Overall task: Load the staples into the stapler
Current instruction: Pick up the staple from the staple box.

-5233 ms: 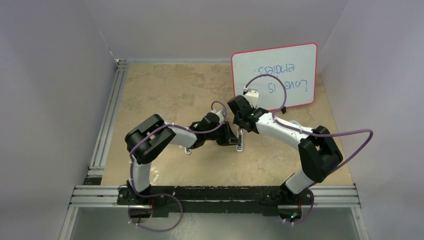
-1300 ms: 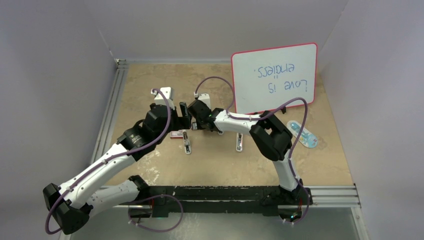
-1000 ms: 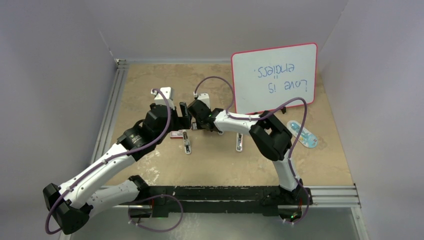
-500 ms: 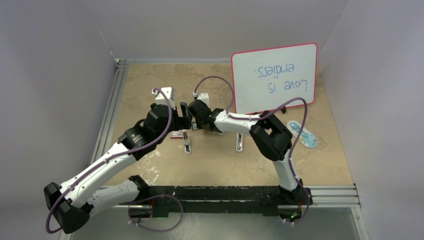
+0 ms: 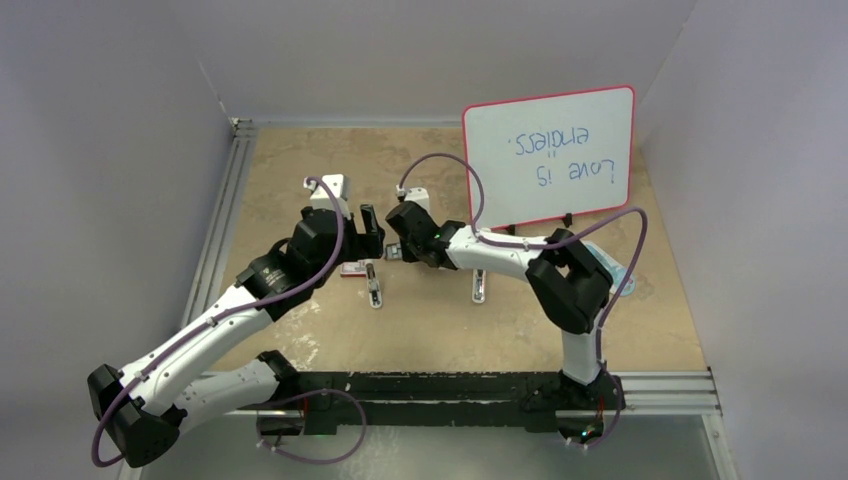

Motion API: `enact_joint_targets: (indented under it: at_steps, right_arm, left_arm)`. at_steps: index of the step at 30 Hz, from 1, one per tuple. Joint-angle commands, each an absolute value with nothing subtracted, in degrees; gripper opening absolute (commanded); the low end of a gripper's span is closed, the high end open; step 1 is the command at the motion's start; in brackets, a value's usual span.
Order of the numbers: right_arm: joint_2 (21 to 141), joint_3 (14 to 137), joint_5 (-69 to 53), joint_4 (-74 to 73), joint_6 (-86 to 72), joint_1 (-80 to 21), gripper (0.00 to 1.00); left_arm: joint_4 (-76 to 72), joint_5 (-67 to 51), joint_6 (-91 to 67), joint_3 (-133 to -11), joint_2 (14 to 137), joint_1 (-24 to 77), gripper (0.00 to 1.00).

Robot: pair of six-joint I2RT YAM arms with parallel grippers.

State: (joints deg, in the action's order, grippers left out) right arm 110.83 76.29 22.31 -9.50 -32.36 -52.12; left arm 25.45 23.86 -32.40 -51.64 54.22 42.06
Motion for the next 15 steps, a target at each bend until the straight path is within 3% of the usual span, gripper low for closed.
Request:
enact_joint_targets:
  at_steps: [1, 15]
  right_arm:
    - [108.4, 75.1, 21.1, -8.1, -33.1, -52.8, 0.17]
    - [103.5, 66.2, 17.2, -11.6, -38.8, -58.5, 0.18]
  left_arm:
    - [24.8, 24.3, -33.3, -52.9, 53.8, 41.9, 0.83]
    - [24.7, 24.2, -33.3, -53.0, 54.2, 41.8, 0.83]
